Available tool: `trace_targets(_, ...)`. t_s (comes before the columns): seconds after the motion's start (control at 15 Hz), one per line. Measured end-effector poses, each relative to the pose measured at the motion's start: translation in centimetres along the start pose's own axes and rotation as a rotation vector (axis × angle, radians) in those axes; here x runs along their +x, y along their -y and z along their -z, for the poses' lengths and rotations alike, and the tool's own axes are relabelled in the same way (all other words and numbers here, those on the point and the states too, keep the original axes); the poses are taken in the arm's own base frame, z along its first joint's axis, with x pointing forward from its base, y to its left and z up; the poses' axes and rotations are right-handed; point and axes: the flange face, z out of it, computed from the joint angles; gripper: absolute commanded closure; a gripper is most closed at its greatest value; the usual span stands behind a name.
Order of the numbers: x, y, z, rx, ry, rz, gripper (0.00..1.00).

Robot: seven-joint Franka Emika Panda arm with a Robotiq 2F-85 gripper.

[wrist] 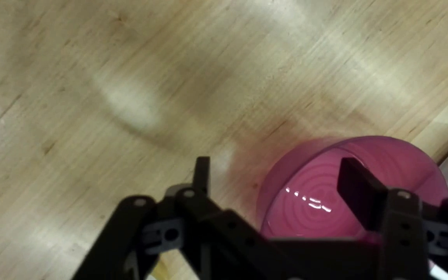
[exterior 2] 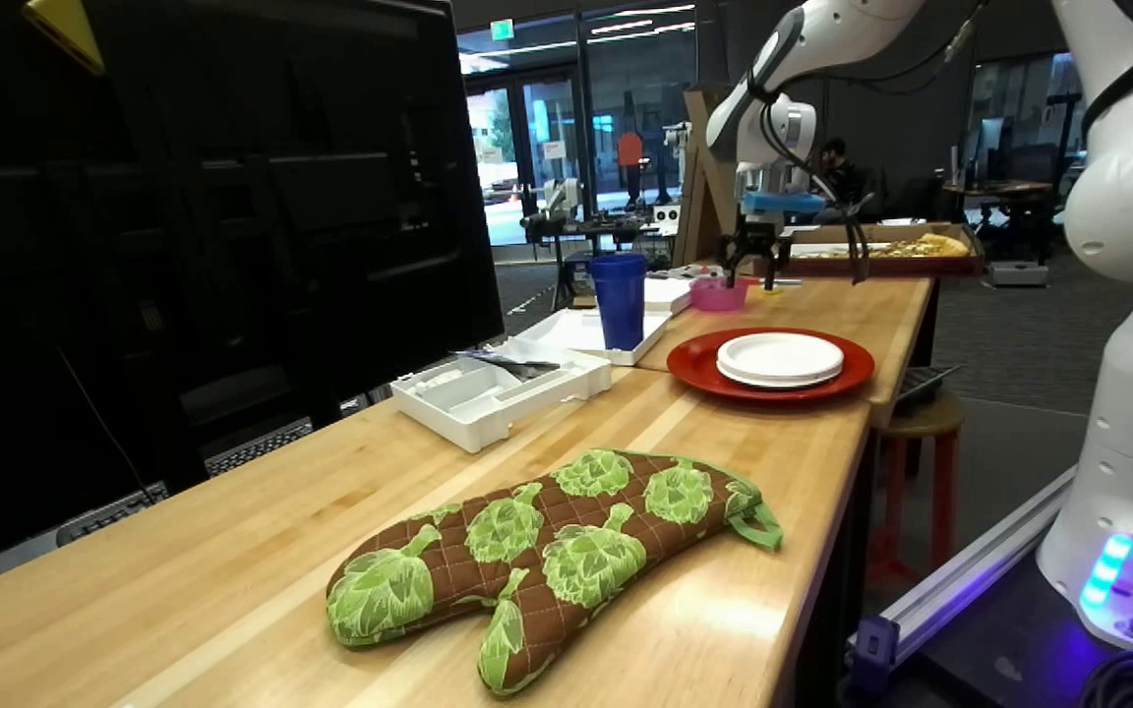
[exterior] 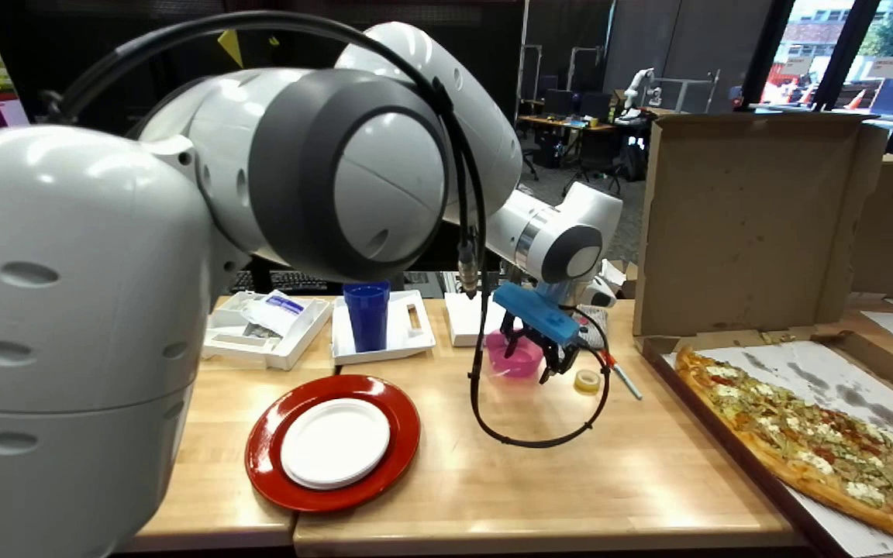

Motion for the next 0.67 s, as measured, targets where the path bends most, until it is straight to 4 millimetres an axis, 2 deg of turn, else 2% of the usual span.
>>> trace_targets(0.4, 0.69, 0.06, -0.01, -0.002, 0.000, 0.002, 0.94)
trace_targets(0.47, 0.76, 0.08, 0.08, -0.002, -0.001, 0.002, 0.99)
trace_targets(0.67, 0.94, 0.14, 0.26, -0.002, -0.004, 0.004, 1.00)
